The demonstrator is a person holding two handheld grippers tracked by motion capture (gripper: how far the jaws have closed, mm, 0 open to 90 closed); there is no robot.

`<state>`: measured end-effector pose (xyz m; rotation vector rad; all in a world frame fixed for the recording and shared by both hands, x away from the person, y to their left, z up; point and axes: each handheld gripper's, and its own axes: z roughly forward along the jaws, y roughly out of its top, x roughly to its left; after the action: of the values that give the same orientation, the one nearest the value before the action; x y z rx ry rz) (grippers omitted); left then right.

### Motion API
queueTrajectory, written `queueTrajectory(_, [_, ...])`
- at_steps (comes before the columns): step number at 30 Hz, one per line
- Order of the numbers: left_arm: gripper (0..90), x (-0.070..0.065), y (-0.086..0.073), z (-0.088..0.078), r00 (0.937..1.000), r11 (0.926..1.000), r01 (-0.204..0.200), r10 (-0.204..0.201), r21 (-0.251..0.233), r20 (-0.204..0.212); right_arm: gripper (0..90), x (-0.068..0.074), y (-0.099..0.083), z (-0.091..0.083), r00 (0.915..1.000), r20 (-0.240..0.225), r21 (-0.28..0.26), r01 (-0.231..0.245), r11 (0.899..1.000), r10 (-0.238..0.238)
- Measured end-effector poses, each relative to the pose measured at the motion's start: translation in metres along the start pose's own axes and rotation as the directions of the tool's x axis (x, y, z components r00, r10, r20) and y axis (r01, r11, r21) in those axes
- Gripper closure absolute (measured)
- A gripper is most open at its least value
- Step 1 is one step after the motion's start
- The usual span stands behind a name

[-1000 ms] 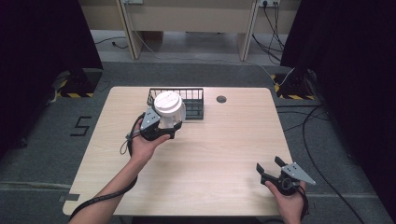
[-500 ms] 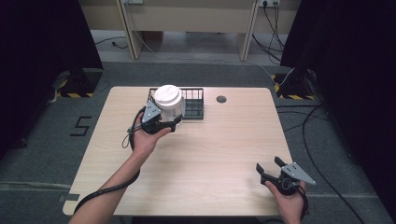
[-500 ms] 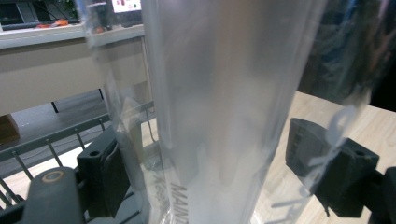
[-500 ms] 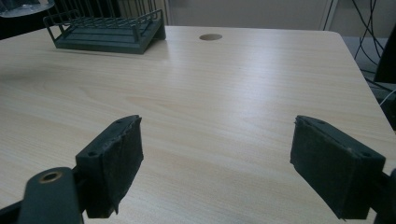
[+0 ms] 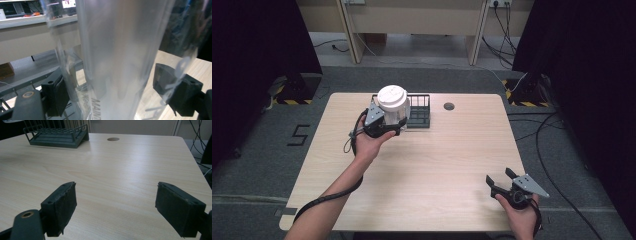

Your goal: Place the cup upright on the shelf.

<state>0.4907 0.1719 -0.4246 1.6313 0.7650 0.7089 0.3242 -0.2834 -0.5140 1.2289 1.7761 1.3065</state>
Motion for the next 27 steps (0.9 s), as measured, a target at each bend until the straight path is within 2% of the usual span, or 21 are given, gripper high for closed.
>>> queueTrajectory(14, [17.7,0.008,0.005,0.013,0.9997,1.0,0.008,-0.008,0.0,-0.024,17.8,0.001,0.0,0.0,1.0,0.002,-0.006,0.008,1.0,-0.008])
queueTrajectory(27, [17.7,0.019,0.02,0.022,0.9991,1.0,0.007,-0.008,-0.005,-0.042,17.8,0.001,0.0,0.0,1.0,-0.001,-0.006,0.006,1.0,-0.006])
